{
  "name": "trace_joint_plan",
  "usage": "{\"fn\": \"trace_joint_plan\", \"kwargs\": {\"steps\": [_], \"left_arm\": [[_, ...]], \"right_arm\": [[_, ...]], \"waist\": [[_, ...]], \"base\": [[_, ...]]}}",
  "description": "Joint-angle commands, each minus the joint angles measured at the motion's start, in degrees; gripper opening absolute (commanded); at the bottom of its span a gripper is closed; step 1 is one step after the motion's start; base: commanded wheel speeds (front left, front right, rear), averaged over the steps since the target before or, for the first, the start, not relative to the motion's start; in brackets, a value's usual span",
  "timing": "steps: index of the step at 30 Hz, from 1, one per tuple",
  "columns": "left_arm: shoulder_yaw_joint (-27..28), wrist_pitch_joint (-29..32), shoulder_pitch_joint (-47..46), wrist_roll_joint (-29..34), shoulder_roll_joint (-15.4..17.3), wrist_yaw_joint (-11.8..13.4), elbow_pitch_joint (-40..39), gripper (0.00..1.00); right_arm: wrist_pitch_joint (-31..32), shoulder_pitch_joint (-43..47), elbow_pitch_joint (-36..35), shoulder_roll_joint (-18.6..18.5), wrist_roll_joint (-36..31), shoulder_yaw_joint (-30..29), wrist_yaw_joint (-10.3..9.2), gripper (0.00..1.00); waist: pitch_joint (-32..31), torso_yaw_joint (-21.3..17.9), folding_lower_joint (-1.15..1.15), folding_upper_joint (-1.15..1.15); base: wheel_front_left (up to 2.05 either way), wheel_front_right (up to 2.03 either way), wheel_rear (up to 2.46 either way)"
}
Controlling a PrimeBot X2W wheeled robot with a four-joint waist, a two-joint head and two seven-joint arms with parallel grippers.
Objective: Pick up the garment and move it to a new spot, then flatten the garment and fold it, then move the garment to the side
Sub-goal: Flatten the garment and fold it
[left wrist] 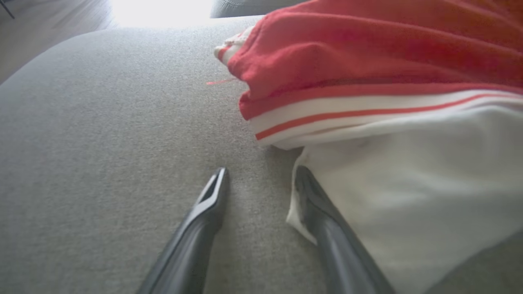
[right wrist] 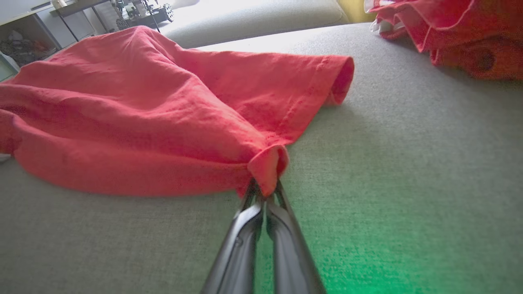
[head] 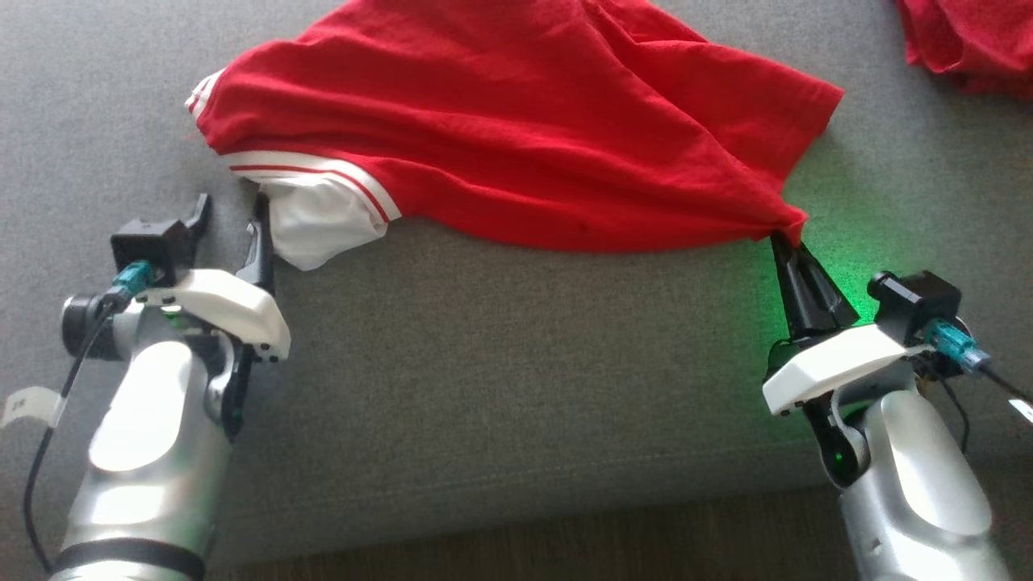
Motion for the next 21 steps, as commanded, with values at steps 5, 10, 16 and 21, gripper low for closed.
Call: {"fn": "trace_joint_plan", "kwargs": {"steps": [5,10,16,21], "left_arm": [[-1.1,0.3,2.6,-2.4,0.1,-2.1,0.4,0.79],[-3.6,0.1,6.0,-3.9,-0.2,-2.7,-1.5,0.0],[-4.2,-0.1,8.7,-8.0,-0.7,-2.9,-5.2,0.0],[-2.9,-0.2,11.4,-14.7,-0.3,-2.9,-13.0,0.0]], "right_arm": [[-0.4,0.0,-1.7,0.1,0.3,1.1,-0.02,0.0],[-0.4,0.4,-1.9,0.1,0.8,1.0,-0.02,0.0],[-0.4,0.8,-2.1,0.1,0.9,1.0,-0.02,0.0],[-0.4,1.1,-2.6,0.1,0.9,0.7,-0.02,0.0]], "waist": [[-1.2,0.2,0.0,0.0],[-2.3,0.4,0.0,0.0],[-3.6,0.6,0.0,0.0],[-4.9,0.8,0.0,0.0]], "base": [[0.0,0.0,0.0],[0.0,0.0,0.0],[0.0,0.0,0.0],[0.0,0.0,0.0]]}}
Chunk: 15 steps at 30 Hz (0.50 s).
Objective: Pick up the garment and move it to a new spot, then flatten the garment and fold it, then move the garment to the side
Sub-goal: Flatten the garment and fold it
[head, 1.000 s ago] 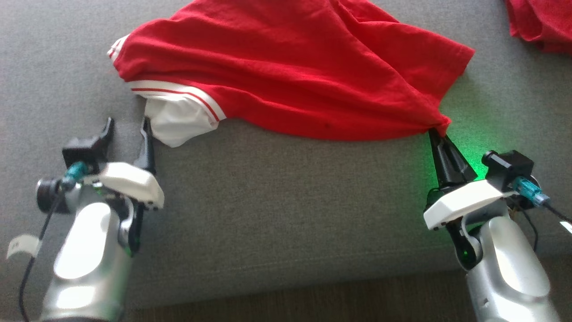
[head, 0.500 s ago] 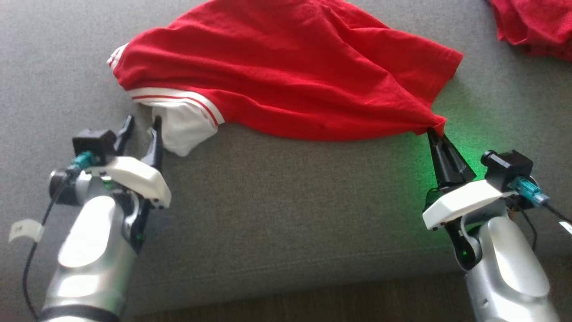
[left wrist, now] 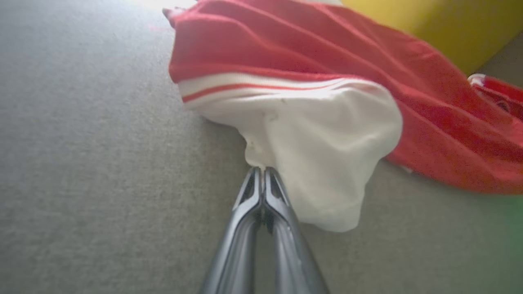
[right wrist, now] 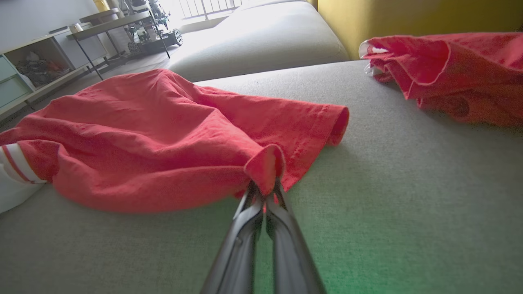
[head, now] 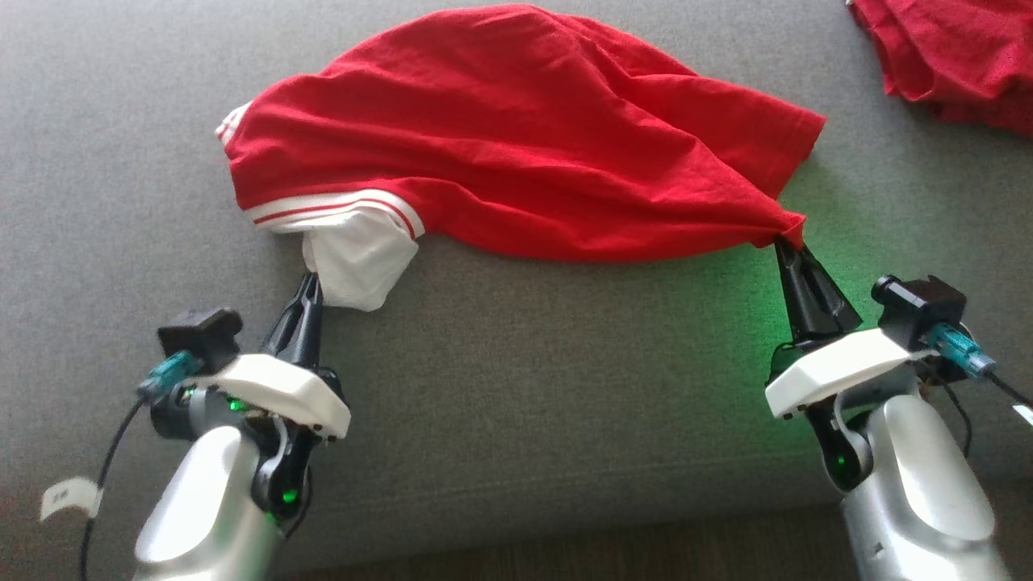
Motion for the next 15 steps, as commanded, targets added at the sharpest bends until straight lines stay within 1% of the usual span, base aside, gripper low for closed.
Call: {"fn": "trace_joint_plan", "kwargs": {"steps": [1,3,7,8,10,13,15], "left_arm": [[2.7,0.0,0.5,-2.0,1.9,-0.3,-5.1,0.0],[4.1,0.0,2.0,-3.4,2.6,-0.3,-9.1,0.0],[7.5,0.0,4.9,-6.3,2.8,-0.3,-17.1,0.0],[7.5,0.0,4.9,-6.3,2.8,-0.3,-17.1,0.0],[8.4,0.0,6.4,-8.2,2.7,-0.3,-20.7,0.0],[9.3,0.0,7.7,-12.3,2.4,-0.3,-25.7,0.0],[10.4,0.8,7.9,-16.6,1.8,-0.3,-28.9,0.0]], "right_arm": [[-0.4,0.5,-2.2,0.1,0.4,0.9,-0.02,0.0],[-0.4,0.6,-2.4,0.1,0.5,0.8,-0.02,0.0],[-0.4,1.1,-2.6,0.1,0.2,0.4,-0.02,0.0],[-0.4,1.1,-2.6,0.1,0.2,0.4,-0.02,0.0],[-0.4,1.4,-2.9,0.1,0.1,0.1,-0.02,0.0],[-0.4,1.5,-4.1,0.1,-0.6,-0.2,-0.02,0.0],[-0.4,1.2,-5.6,0.1,-1.5,-0.6,-0.02,0.0]], "waist": [[-0.8,0.1,0.0,0.0],[-1.3,0.0,0.0,0.0],[-2.4,0.0,0.0,0.0],[-2.4,0.0,0.0,0.0],[-3.0,-0.1,0.0,0.0],[-4.0,0.0,0.0,0.0],[-4.8,0.0,0.0,0.0]], "base": [[0.0,0.0,0.0],[0.0,0.0,0.0],[0.0,0.0,0.0],[0.0,0.0,0.0],[0.0,0.0,0.0],[0.0,0.0,0.0],[0.0,0.0,0.0]]}}
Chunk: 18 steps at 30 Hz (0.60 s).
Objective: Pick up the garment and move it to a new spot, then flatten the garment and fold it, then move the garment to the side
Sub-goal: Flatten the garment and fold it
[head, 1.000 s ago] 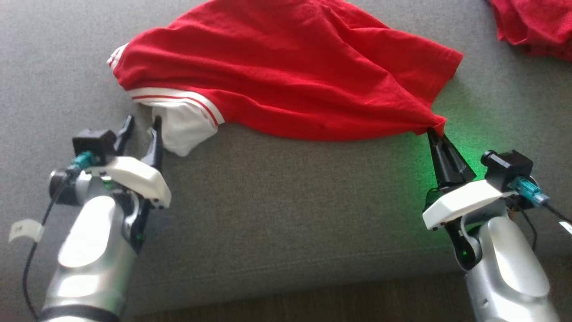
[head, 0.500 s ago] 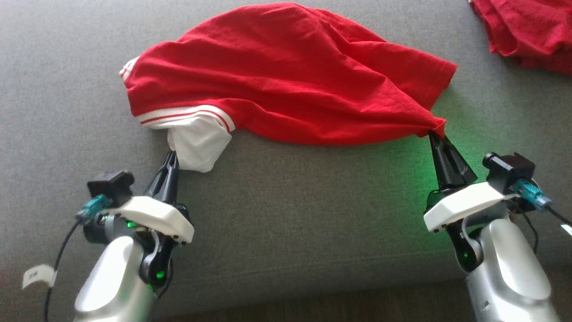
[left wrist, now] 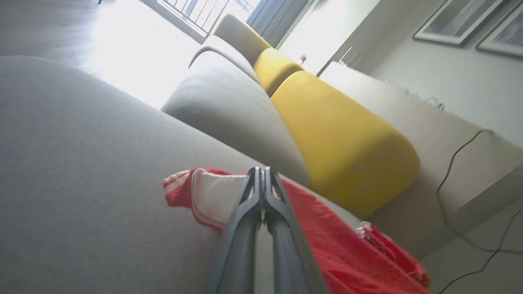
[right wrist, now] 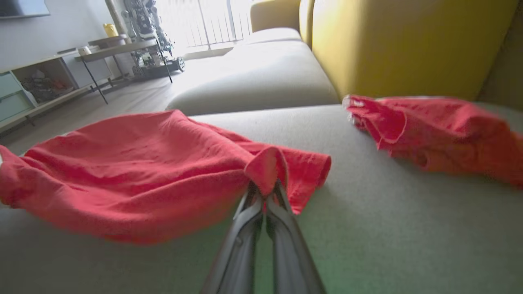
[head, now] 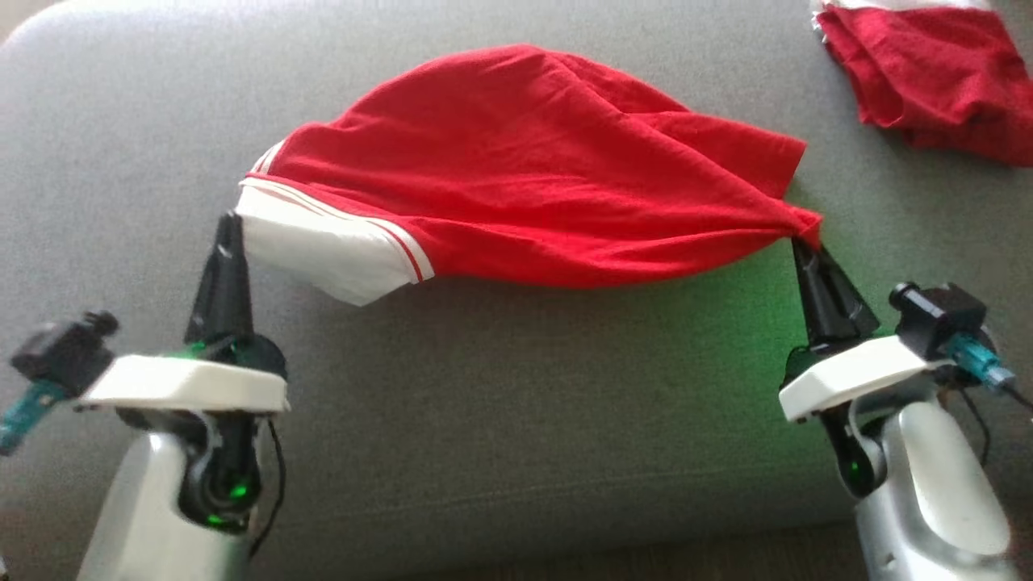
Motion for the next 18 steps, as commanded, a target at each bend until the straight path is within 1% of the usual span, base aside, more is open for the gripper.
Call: {"fn": "trace_joint_plan", "kwargs": {"steps": [1,4,5,7,9,12,15,18], "left_arm": [[2.9,0.9,-2.1,-2.5,0.5,-0.4,-3.5,0.0],[5.1,4.7,-3.6,-10.3,-0.5,-0.2,-7.9,0.0],[5.9,6.2,-4.5,-12.7,-0.9,0.2,-9.3,0.0],[7.1,9.2,-7.2,-16.9,-1.2,1.5,-11.8,0.0],[8.3,11.9,-10.4,-20.6,-1.5,3.4,-13.8,0.0],[10.2,15.2,-16.1,-25.3,-2.0,7.2,-15.7,0.0],[11.8,17.9,-22.9,-28.7,-2.3,12.3,-16.0,0.0],[12.9,19.5,-30.1,-30.6,-2.5,17.0,-14.9,0.0]], "right_arm": [[-0.4,-1.3,-2.9,0.1,-0.8,0.9,-0.02,0.0],[-0.4,-2.6,-5.2,0.1,-0.6,0.6,-0.02,0.0],[-0.4,-3.3,-5.6,0.1,0.2,0.6,-0.02,0.0],[-0.3,-5.5,-6.7,0.1,0.4,0.9,-0.02,0.0],[0.7,-8.4,-8.3,0.1,1.4,0.9,-0.02,0.0],[3.9,-13.2,-11.1,0.1,2.5,0.7,-0.02,0.0],[7.6,-18.5,-13.4,-1.1,3.3,0.7,-0.02,0.0],[11.4,-23.6,-14.2,-2.6,4.1,1.6,-0.02,0.0]], "waist": [[-0.8,0.0,0.0,0.0],[-2.2,-0.1,0.0,0.0],[-2.7,-0.1,0.0,0.0],[-3.7,-0.3,0.0,0.0],[-4.8,-0.4,0.0,0.0],[-6.3,-0.7,0.0,0.0],[-7.5,-0.6,0.0,0.0],[-8.2,-0.5,0.0,0.0]], "base": [[0.0,0.0,0.0],[0.0,0.0,0.0],[0.0,0.0,0.0],[0.0,0.0,0.0],[0.0,0.0,0.0],[0.0,0.0,0.0],[0.0,0.0,0.0],[0.0,0.0,0.0]]}}
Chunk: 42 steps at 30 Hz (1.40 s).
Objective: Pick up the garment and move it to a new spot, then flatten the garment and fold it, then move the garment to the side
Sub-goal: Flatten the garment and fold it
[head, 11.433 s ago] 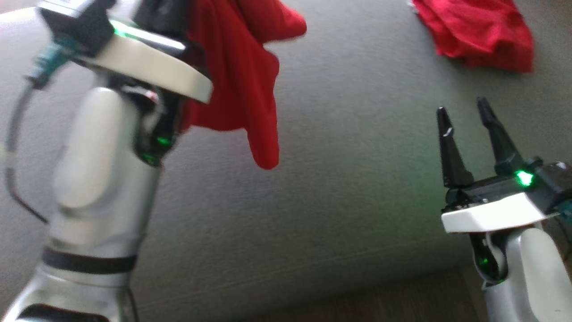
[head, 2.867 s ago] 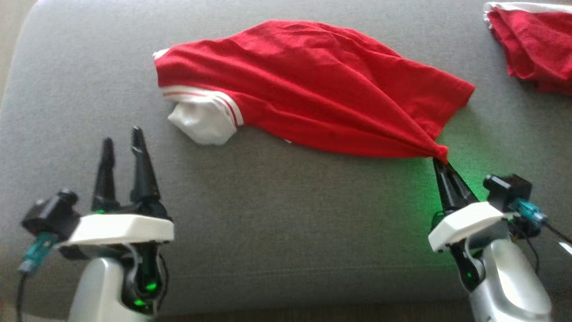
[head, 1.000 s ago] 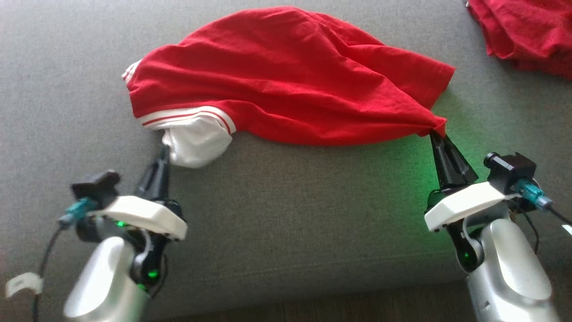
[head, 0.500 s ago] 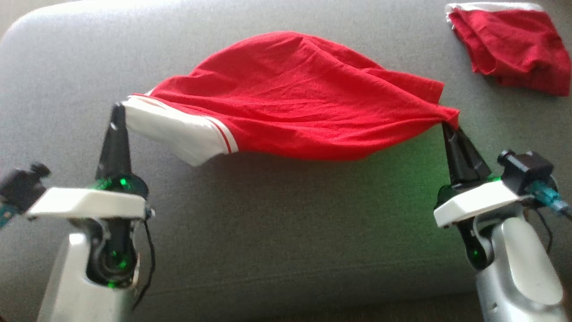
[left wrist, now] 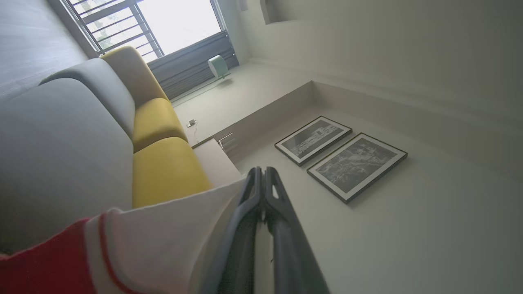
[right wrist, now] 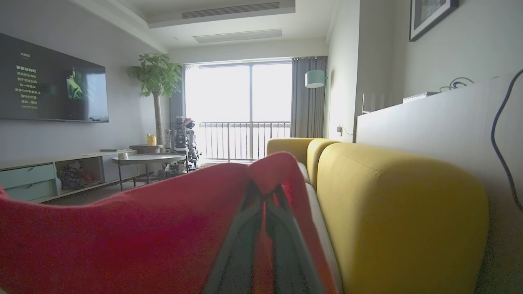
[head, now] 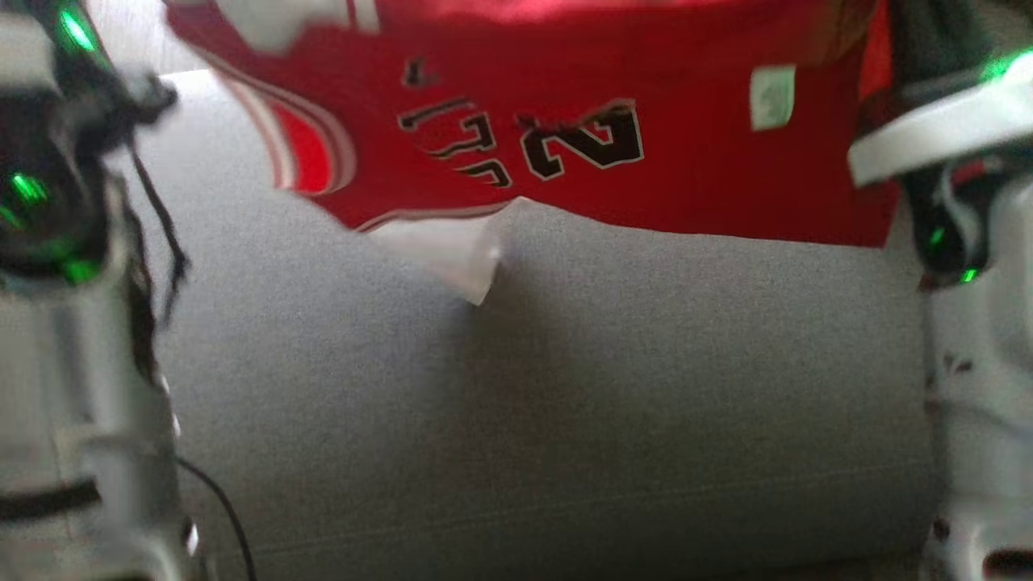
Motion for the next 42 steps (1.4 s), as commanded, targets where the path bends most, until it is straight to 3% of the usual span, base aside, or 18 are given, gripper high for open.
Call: {"fn": "trace_joint_plan", "kwargs": {"steps": [1,8,13,17,19,24,27,31,36,42], "left_arm": [[2.5,0.3,-5.4,-0.6,1.3,1.4,-0.9,0.0],[5.0,-1.4,-20.0,0.1,2.5,8.0,9.3,0.0],[3.0,-0.6,-27.9,2.3,4.6,9.3,19.0,0.0],[0.9,-5.5,-38.2,7.6,7.8,6.3,31.0,0.0],[0.5,-6.7,-40.6,8.5,8.2,5.0,33.2,0.0],[-1.2,-11.7,-51.0,10.2,8.2,-4.1,40.6,0.0],[-1.1,-12.5,-52.4,8.6,7.1,-10.1,43.0,0.0],[-1.1,-11.4,-46.5,6.7,6.2,-14.3,46.7,0.0],[-0.5,-9.0,-32.4,3.5,4.4,-16.0,48.9,0.0],[-2.0,-4.8,-10.5,1.3,3.0,-17.1,42.9,0.0]], "right_arm": [[1.6,-3.9,-1.9,-0.3,0.8,1.7,-0.02,0.0],[17.9,-13.7,4.9,-2.8,5.5,1.8,-0.02,0.0],[28.6,-22.3,13.8,-1.1,10.7,-1.4,-0.02,0.0],[25.6,-34.4,24.0,0.8,7.9,-3.5,-0.02,0.0],[23.6,-36.9,26.1,1.2,7.0,-3.6,-0.02,0.0],[13.1,-47.4,33.4,2.0,3.0,-2.9,-0.02,0.0],[10.0,-50.3,37.2,1.2,2.5,-1.5,-0.02,0.0],[11.2,-48.7,43.1,-1.0,4.1,0.7,-0.02,0.0],[14.9,-41.7,48.1,-4.3,8.2,4.7,-0.02,0.0],[19.2,-27.5,45.6,-8.8,16.4,12.5,-0.02,0.0]], "waist": [[-0.4,0.1,0.01,0.0],[0.1,0.5,0.01,0.0],[4.2,0.1,0.01,0.0],[10.5,-0.7,0.01,0.0],[11.7,-0.9,0.01,0.0],[17.9,0.5,0.01,0.0],[21.5,2.7,0.01,0.0],[24.2,5.6,0.01,0.0],[24.3,8.7,0.01,0.0],[20.5,10.6,0.01,0.0]], "base": [[0.0,0.0,0.0],[0.0,0.0,0.0],[0.0,0.0,0.0],[0.0,0.0,0.0],[0.0,0.0,0.0],[0.0,0.0,0.0],[0.0,0.0,0.0],[0.0,0.0,0.0],[0.0,0.0,0.0],[0.0,0.0,0.0]]}}
